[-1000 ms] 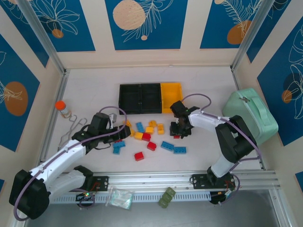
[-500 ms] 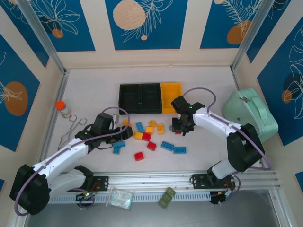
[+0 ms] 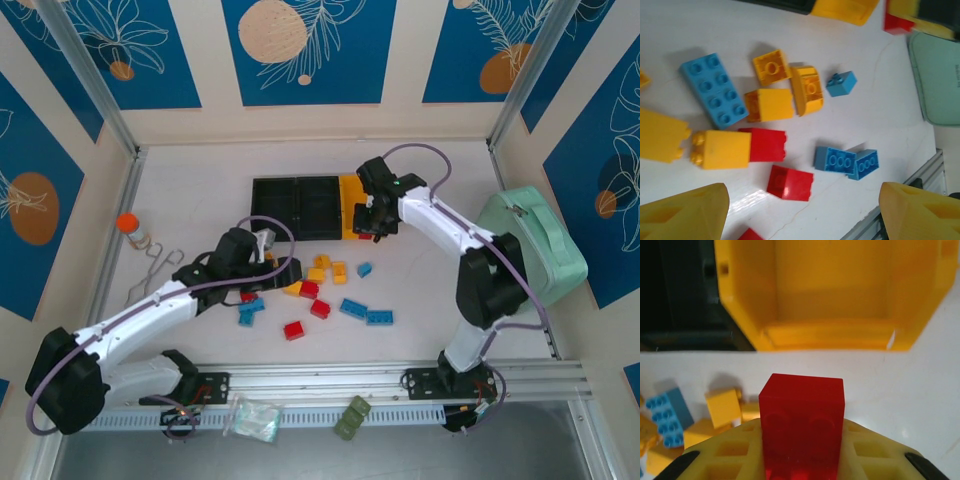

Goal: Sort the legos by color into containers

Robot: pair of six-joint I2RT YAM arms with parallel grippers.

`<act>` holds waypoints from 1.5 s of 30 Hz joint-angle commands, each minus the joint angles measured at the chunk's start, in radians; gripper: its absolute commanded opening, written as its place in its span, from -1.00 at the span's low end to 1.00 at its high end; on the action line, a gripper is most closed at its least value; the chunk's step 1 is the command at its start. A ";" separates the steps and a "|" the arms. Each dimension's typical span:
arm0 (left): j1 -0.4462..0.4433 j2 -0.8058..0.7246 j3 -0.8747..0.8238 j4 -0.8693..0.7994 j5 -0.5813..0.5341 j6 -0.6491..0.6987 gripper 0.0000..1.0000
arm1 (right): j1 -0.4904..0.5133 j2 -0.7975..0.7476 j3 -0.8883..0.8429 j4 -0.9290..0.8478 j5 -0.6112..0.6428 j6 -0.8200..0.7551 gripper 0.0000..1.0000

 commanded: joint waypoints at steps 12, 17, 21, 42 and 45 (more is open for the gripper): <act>-0.045 0.010 0.017 0.009 -0.037 -0.004 0.57 | -0.060 0.300 0.278 -0.075 -0.017 -0.006 -0.45; -0.045 -0.008 -0.003 0.000 -0.046 -0.009 0.57 | -0.058 0.332 0.304 -0.085 -0.005 0.002 -0.36; -0.045 -0.015 -0.012 -0.002 -0.049 -0.017 0.58 | -0.050 0.333 0.312 -0.092 0.003 0.004 -0.11; -0.047 -0.119 -0.058 -0.135 -0.059 -0.008 0.58 | 0.022 -0.197 -0.121 -0.016 -0.027 0.021 0.08; -0.056 -0.109 -0.063 -0.146 -0.033 0.008 0.57 | 0.039 -0.285 -0.221 -0.011 -0.034 0.034 0.12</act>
